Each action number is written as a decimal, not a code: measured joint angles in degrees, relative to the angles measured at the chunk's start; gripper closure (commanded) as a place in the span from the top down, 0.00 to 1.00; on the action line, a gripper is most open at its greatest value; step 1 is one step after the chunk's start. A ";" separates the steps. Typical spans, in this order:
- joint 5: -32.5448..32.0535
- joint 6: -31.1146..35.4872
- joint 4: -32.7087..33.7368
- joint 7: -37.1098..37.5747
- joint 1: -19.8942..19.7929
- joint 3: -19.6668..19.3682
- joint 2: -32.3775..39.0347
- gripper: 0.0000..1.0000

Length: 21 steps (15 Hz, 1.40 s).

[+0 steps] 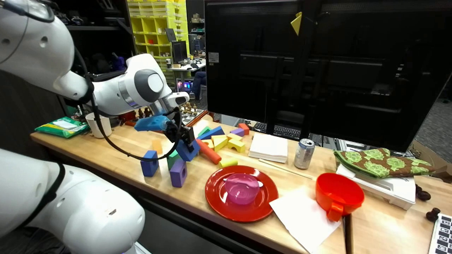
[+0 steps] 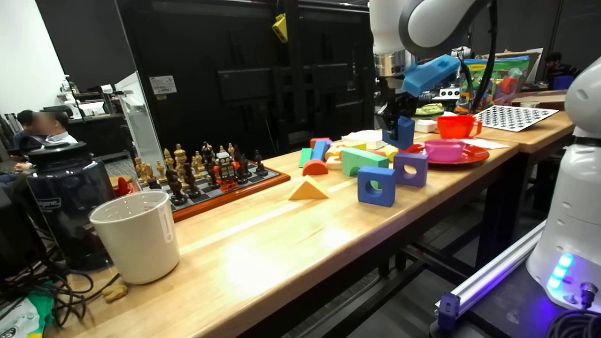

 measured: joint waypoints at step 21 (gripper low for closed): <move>10.28 -5.45 6.02 -4.85 5.74 -1.30 -1.84 0.16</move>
